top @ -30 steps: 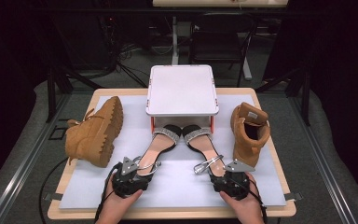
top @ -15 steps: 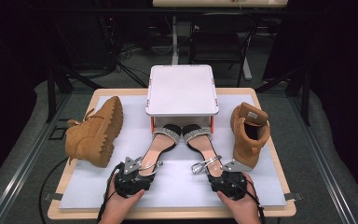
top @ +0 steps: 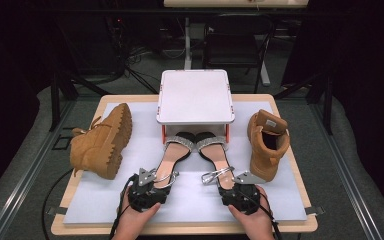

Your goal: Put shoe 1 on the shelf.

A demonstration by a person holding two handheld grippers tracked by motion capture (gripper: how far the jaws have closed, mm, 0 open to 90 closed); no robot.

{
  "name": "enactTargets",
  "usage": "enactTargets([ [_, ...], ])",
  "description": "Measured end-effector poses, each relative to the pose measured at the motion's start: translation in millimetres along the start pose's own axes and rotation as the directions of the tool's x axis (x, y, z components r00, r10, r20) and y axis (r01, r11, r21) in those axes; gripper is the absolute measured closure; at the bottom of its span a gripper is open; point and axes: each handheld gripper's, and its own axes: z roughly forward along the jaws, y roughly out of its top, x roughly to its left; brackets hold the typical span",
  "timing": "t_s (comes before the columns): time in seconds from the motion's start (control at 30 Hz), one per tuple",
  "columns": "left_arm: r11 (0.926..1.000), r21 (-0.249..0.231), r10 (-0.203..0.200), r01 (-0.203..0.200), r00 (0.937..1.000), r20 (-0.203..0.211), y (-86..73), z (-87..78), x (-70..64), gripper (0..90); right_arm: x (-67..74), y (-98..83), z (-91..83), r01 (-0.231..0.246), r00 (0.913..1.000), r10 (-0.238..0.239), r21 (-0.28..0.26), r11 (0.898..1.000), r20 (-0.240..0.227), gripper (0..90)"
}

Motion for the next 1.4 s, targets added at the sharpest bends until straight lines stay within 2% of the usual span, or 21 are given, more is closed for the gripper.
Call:
enactTargets([
  [0.4, 0.9998, -0.003, -0.022, 0.022, 0.9997, -0.007, 4.5, 6.1, -8.3, 37.9, 1.4, 5.6, 5.9, 0.014, 0.9999, -0.014, 0.002, 1.000, -0.010, 39.2],
  [0.73, 0.9998, -0.007, -0.018, 0.018, 0.9998, -0.013, 7.0, 9.6, -10.8, 37.9, 3.9, 7.5, 8.9, 0.012, 0.9997, -0.013, -0.007, 1.000, -0.023, 39.2],
  [0.97, 0.9994, -0.016, -0.032, 0.032, 0.9993, -0.020, 7.2, 11.5, -14.6, 37.8, 5.2, 8.2, 10.1, 0.034, 0.9992, -0.034, -0.007, 0.999, -0.023, 39.2],
  [1.4, 0.9991, -0.022, -0.036, 0.035, 0.9993, -0.014, 8.3, 13.8, -18.0, 37.5, 6.0, 8.6, 11.1, 0.037, 0.9987, -0.037, -0.010, 0.999, -0.036, 39.2],
])
